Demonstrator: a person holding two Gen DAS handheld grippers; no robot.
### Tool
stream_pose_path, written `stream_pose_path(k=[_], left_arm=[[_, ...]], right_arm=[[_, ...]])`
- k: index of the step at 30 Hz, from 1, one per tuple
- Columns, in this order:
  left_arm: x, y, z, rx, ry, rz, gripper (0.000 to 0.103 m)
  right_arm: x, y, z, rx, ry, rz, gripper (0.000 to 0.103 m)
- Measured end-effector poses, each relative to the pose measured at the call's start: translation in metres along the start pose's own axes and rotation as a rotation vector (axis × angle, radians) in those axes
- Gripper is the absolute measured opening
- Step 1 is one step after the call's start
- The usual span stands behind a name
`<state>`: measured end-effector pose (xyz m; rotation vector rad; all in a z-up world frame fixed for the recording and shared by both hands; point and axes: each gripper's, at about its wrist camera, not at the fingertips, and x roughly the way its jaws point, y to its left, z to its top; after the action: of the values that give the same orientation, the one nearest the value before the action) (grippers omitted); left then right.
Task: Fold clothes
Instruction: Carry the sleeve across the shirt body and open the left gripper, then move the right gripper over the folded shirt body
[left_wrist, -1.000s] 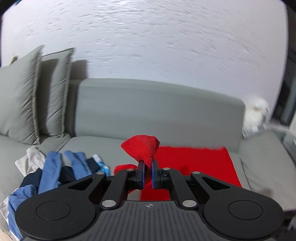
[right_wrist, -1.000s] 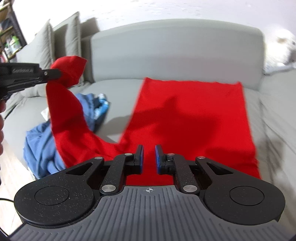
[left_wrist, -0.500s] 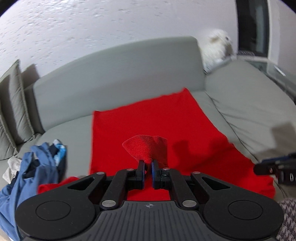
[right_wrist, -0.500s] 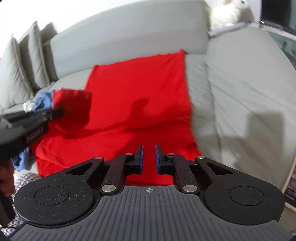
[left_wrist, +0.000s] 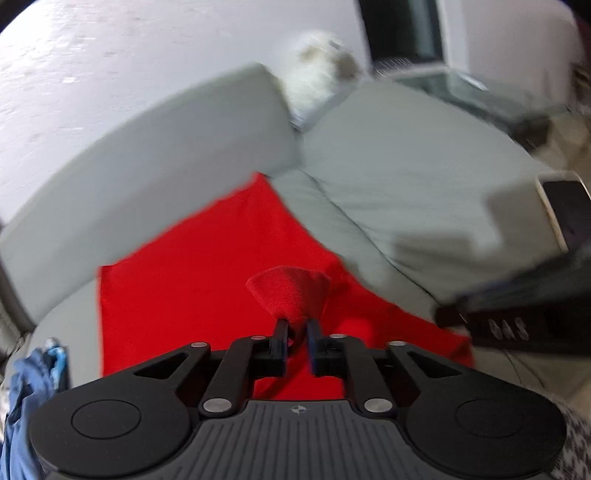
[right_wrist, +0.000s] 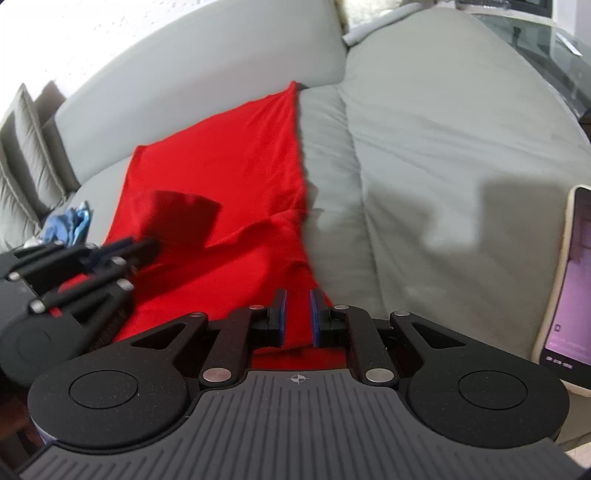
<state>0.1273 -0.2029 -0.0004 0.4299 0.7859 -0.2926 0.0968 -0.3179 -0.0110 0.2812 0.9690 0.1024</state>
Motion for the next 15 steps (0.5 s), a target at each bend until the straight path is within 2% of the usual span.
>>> stream_pose_path(k=[1, 3, 4, 6, 8, 11, 13, 15], left_arm=[[0.000, -0.004, -0.003, 0.016, 0.010, -0.021, 0.039], [-0.004, -0.006, -0.009, 0.031, 0.007, -0.041, 0.052], [-0.008, -0.006, -0.013, 0.044, 0.000, -0.046, 0.063], [-0.015, -0.004, -0.020, 0.065, -0.008, -0.039, 0.073], [-0.021, 0.003, -0.029, 0.072, -0.008, -0.028, 0.073], [-0.029, 0.028, -0.046, 0.015, 0.023, -0.025, 0.073], [-0.033, 0.050, -0.058, -0.034, 0.048, -0.013, 0.073], [-0.036, 0.069, -0.069, -0.069, 0.075, 0.008, 0.073]], right_arm=[[0.000, -0.001, 0.000, 0.004, 0.002, -0.002, 0.014], [0.000, -0.003, 0.000, 0.011, 0.004, -0.004, 0.015], [0.000, -0.003, 0.000, 0.015, 0.005, -0.003, 0.018], [-0.001, -0.003, -0.001, 0.022, 0.006, -0.001, 0.024], [-0.001, 0.000, -0.002, 0.034, 0.006, 0.008, 0.024], [0.000, 0.007, -0.002, 0.042, 0.009, 0.015, 0.027], [0.000, 0.010, -0.004, 0.057, 0.010, 0.021, 0.043], [0.002, 0.014, -0.005, 0.067, 0.013, 0.022, 0.044]])
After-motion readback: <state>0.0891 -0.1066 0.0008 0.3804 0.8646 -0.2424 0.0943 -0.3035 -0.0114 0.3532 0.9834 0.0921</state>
